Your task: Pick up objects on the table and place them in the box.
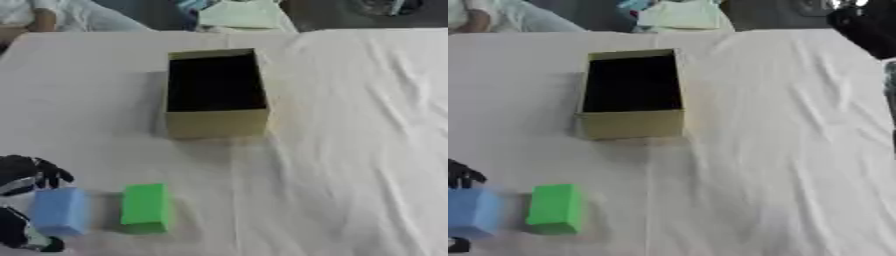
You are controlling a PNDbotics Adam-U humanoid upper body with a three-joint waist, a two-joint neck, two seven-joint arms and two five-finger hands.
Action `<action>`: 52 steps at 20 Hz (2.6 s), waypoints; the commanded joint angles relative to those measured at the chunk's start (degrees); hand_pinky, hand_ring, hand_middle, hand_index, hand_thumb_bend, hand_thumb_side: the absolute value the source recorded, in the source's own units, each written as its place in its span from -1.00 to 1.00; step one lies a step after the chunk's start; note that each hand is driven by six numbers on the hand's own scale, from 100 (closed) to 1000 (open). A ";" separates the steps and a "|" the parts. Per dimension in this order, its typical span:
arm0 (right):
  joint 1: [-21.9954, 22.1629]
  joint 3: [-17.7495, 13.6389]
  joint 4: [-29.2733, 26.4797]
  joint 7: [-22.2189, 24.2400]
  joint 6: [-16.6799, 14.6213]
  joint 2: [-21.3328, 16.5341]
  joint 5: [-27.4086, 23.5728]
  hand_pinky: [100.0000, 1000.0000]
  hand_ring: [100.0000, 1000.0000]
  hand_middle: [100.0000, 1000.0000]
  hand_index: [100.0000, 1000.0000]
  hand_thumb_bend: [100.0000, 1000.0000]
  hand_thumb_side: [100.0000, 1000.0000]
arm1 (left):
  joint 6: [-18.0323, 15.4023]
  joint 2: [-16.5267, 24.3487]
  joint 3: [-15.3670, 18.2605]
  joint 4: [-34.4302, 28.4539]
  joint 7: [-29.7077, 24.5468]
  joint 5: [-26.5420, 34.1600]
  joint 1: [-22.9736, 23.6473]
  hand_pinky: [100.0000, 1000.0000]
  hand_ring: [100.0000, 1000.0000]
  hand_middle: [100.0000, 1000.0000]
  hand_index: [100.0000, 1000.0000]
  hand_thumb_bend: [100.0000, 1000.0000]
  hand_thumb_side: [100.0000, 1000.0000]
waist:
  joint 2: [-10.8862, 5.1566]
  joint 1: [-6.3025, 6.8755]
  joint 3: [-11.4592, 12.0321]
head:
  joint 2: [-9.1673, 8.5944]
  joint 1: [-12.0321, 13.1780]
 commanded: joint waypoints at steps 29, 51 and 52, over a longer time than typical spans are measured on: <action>-0.42 -0.30 -0.91 0.22 0.06 -0.62 -0.18 0.61 0.40 -0.05 0.59 -1.00 0.38 | 0.52 1.56 4.22 -0.79 9.56 3.99 -11.13 -0.48 -0.40 -0.29 0.18 -0.46 -1.00 | -1.17 0.31 0.25 | 0.29 -0.95; -2.72 0.76 -0.91 1.62 -0.73 0.37 -1.31 0.61 0.40 -0.05 0.60 -1.00 0.38 | 0.02 -13.17 1.28 -0.79 8.71 3.76 -39.49 -0.54 -0.49 -0.23 0.20 -0.72 -0.91 | -0.24 0.90 -3.92 | 0.29 3.49; -2.94 0.77 -0.91 1.64 -0.78 0.42 -1.34 0.61 0.40 -0.05 0.60 -1.00 0.38 | 0.19 -14.10 0.86 -0.79 8.26 3.30 -40.82 -0.54 -0.49 -0.23 0.20 -0.73 -0.91 | -0.02 0.89 -4.00 | 0.29 3.61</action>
